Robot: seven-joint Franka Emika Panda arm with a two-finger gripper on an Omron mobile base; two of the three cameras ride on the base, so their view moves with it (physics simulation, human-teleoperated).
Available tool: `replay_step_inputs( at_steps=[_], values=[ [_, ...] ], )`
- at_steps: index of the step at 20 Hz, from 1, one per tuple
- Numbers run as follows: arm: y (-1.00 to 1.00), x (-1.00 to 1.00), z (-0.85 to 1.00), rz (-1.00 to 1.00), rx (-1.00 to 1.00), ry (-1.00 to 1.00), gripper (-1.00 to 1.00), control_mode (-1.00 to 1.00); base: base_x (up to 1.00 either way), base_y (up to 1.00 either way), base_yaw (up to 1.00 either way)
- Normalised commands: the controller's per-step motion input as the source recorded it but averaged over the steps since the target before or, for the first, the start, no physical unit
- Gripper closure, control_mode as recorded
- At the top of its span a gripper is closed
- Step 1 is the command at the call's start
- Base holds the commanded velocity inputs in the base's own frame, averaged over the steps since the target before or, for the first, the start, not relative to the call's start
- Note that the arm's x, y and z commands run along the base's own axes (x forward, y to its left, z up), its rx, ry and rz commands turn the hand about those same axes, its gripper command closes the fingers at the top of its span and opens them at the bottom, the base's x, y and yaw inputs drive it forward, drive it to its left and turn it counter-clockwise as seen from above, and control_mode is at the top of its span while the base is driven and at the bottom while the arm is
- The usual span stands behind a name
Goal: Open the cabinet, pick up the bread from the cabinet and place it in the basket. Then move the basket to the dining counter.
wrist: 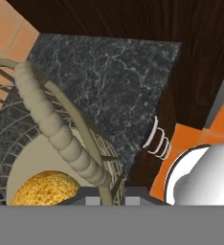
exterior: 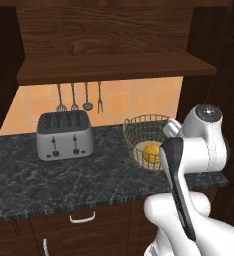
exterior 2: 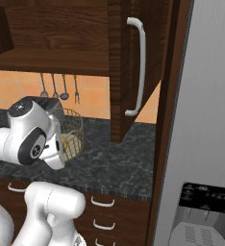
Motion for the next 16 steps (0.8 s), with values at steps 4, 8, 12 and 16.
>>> replay_step_inputs(
  at_steps=[4,8,12,16],
  values=[
    [-0.09,-0.20,0.51,0.00,0.00,0.13,1.00,-1.00,0.00,0.00,0.00],
    [-0.04,0.00,0.12,0.00,0.00,0.17,1.00,-1.00,0.00,0.00,0.00],
    [-0.33,-0.02,-0.11,0.00,0.07,0.01,1.00,-1.00,0.00,0.00,0.00],
    [-0.06,-0.14,-0.06,0.00,0.02,0.00,1.00,-1.00,0.00,0.00,0.00]
  ],
)
